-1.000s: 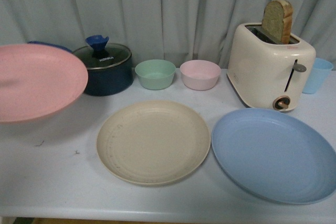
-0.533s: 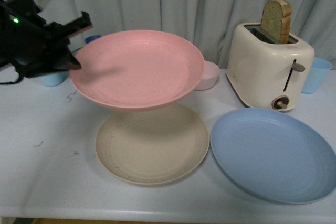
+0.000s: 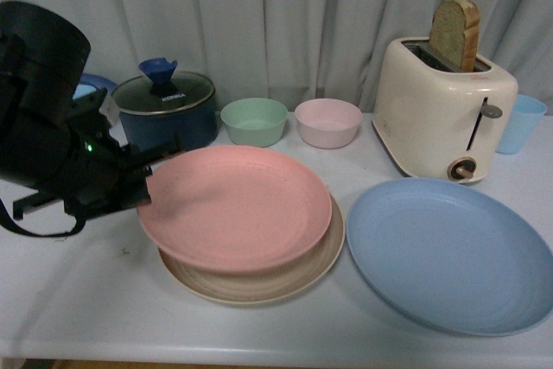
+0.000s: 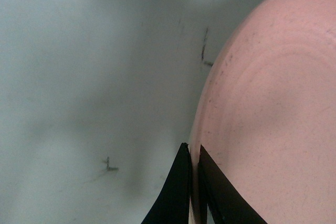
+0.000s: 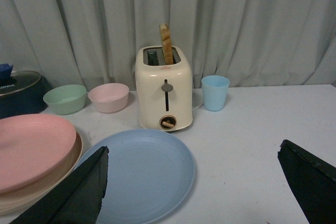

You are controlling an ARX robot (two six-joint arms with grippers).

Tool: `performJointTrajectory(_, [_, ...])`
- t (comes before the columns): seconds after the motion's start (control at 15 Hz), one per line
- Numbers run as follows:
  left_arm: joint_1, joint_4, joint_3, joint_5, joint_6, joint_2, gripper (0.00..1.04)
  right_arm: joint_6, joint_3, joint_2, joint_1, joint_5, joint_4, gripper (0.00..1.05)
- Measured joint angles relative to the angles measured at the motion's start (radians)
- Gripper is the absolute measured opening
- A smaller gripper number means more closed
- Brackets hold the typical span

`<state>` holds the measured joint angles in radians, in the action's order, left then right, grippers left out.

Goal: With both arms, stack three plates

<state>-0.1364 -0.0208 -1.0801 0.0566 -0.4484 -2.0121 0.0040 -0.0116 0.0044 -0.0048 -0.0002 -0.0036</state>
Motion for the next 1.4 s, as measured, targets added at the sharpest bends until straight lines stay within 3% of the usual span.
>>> performJointTrajectory(0.2, [-0.021,-0.023,0.012,-0.008,-0.016,-0.027,0.04,0.000,0.000,0.000,0.000,0.000,0.000,0.98])
performJointTrajectory(0.53, [-0.013,-0.083,0.116,-0.002,0.014,0.114,0.55,0.000,0.000,0.000,0.000,0.000,0.000,0.98])
performJointTrajectory(0.67, [-0.002,-0.261,0.233,-0.092,0.110,0.317,0.75,0.000,0.000,0.000,0.000,0.000,0.000,0.98])
performJointTrajectory(0.73, [0.010,-0.438,0.303,-0.159,0.189,0.410,0.80,0.000,0.000,0.000,0.000,0.000,0.000,0.98])
performJointTrajectory(0.8, [0.024,-0.690,0.381,-0.165,0.279,0.446,0.69,0.000,0.000,0.000,0.000,0.000,0.000,0.98])
performJointTrajectory(0.87, [0.038,-0.834,0.467,-0.166,0.337,0.461,0.60,0.000,0.000,0.000,0.001,0.000,0.001,0.98])
performJointTrajectory(1.07, [0.061,-1.031,0.718,-0.132,0.427,0.612,0.17,0.000,0.000,0.000,0.005,0.000,0.000,0.98])
performJointTrajectory(1.2, [0.076,-1.019,0.800,-0.121,0.433,0.695,0.02,0.000,0.000,0.000,0.005,0.000,0.000,0.98])
performJointTrajectory(1.4, [0.135,-0.981,0.884,-0.064,0.434,0.786,0.02,0.000,0.000,0.000,0.005,0.000,0.000,0.98])
